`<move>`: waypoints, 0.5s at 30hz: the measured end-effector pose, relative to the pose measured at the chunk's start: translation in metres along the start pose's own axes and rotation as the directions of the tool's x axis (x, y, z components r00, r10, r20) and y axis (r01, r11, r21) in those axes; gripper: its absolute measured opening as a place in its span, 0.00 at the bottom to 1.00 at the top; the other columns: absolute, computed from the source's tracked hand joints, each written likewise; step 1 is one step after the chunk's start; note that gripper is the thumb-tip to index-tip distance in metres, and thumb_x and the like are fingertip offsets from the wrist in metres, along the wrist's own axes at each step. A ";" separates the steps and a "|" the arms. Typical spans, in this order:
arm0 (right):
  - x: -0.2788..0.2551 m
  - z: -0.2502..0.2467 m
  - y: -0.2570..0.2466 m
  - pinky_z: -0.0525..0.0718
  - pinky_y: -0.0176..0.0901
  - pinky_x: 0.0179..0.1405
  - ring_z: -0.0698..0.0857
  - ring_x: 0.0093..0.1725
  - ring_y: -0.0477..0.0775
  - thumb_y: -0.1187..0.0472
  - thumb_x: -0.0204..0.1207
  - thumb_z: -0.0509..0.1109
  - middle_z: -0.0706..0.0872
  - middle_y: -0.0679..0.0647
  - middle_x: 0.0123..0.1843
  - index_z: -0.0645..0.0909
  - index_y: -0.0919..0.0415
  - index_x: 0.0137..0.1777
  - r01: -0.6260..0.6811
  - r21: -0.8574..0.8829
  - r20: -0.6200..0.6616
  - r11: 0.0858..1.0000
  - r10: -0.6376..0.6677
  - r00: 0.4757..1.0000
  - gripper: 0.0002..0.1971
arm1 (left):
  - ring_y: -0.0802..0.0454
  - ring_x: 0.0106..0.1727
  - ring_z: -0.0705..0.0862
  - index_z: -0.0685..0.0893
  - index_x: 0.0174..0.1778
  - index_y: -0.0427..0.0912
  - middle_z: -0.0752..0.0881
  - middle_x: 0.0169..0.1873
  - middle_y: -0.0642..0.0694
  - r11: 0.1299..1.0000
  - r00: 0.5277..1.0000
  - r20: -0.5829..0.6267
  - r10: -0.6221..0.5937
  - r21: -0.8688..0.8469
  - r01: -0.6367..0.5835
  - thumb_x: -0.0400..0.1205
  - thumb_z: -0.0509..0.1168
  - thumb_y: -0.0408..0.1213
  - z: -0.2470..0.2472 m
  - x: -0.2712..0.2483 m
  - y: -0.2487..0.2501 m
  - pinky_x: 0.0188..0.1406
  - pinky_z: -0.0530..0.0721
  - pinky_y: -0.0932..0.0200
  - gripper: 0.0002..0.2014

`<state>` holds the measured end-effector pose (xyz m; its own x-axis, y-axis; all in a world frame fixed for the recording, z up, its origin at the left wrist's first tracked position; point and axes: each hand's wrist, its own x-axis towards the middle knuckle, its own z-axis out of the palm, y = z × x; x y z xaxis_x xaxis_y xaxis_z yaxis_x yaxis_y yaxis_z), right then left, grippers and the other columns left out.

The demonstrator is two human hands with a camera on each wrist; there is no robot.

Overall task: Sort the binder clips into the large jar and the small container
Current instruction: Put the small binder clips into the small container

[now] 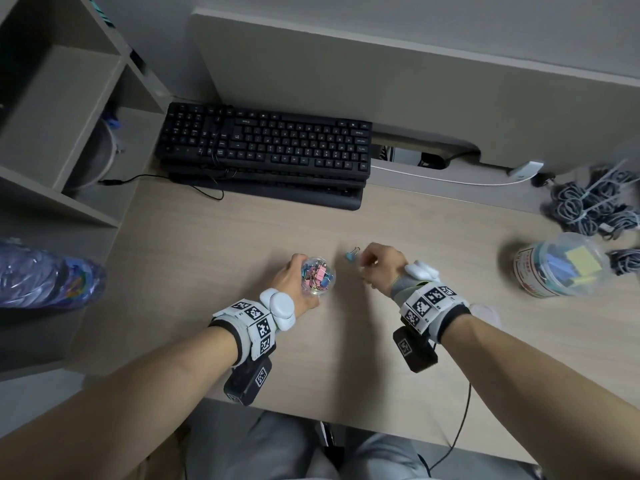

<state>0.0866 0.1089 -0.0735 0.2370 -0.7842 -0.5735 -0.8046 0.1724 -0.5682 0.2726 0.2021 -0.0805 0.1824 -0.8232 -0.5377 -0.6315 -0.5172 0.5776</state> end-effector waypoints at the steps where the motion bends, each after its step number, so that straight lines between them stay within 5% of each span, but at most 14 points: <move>1: -0.003 -0.004 -0.011 0.86 0.47 0.34 0.84 0.28 0.57 0.64 0.67 0.69 0.85 0.50 0.32 0.78 0.50 0.34 0.038 0.115 0.000 0.993 -0.038 0.999 0.07 | 0.43 0.49 0.84 0.69 0.69 0.46 0.85 0.55 0.45 1.000 1.000 0.006 0.007 0.004 -0.007 0.65 0.78 0.38 0.001 0.000 0.003 0.44 0.82 0.57 0.37; 4: -0.012 -0.015 -0.034 0.82 0.45 0.28 0.82 0.25 0.55 0.78 0.70 0.67 0.85 0.58 0.31 0.77 0.55 0.36 0.161 0.316 0.015 0.935 -0.174 0.985 0.15 | 0.41 0.51 0.85 0.68 0.70 0.47 0.84 0.57 0.46 1.000 0.999 0.030 0.024 0.019 -0.025 0.65 0.79 0.41 0.003 0.001 0.015 0.49 0.85 0.51 0.39; 7: -0.018 -0.016 -0.048 0.85 0.45 0.34 0.83 0.31 0.54 0.73 0.71 0.70 0.87 0.58 0.38 0.79 0.50 0.38 0.261 0.253 0.043 0.932 -0.280 0.959 0.14 | 0.40 0.50 0.85 0.69 0.68 0.47 0.84 0.55 0.45 0.999 0.999 0.034 0.033 0.005 -0.033 0.65 0.79 0.41 0.004 0.002 0.027 0.49 0.86 0.47 0.37; 10: -0.026 -0.020 -0.054 0.81 0.34 0.38 0.82 0.37 0.49 0.67 0.72 0.73 0.86 0.49 0.40 0.83 0.56 0.47 0.328 0.112 0.060 0.938 -0.336 0.940 0.07 | 0.41 0.49 0.86 0.70 0.64 0.47 0.85 0.53 0.46 0.999 0.999 0.025 0.033 -0.036 -0.032 0.65 0.77 0.42 0.004 0.004 0.037 0.49 0.87 0.44 0.33; 15: -0.029 -0.030 -0.057 0.82 0.39 0.48 0.83 0.42 0.50 0.67 0.76 0.71 0.86 0.48 0.44 0.83 0.58 0.52 0.338 0.095 0.038 0.936 -0.343 0.938 0.07 | 0.49 0.48 0.88 0.70 0.59 0.52 0.87 0.49 0.52 0.974 0.999 0.036 -0.006 -0.227 0.014 0.60 0.76 0.49 0.004 0.007 0.043 0.51 0.88 0.41 0.33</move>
<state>0.1096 0.1035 -0.0066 0.5193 -0.7724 -0.3657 -0.6212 -0.0473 -0.7822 0.2440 0.1751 -0.0621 0.1584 -0.8112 -0.5630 -0.4411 -0.5682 0.6947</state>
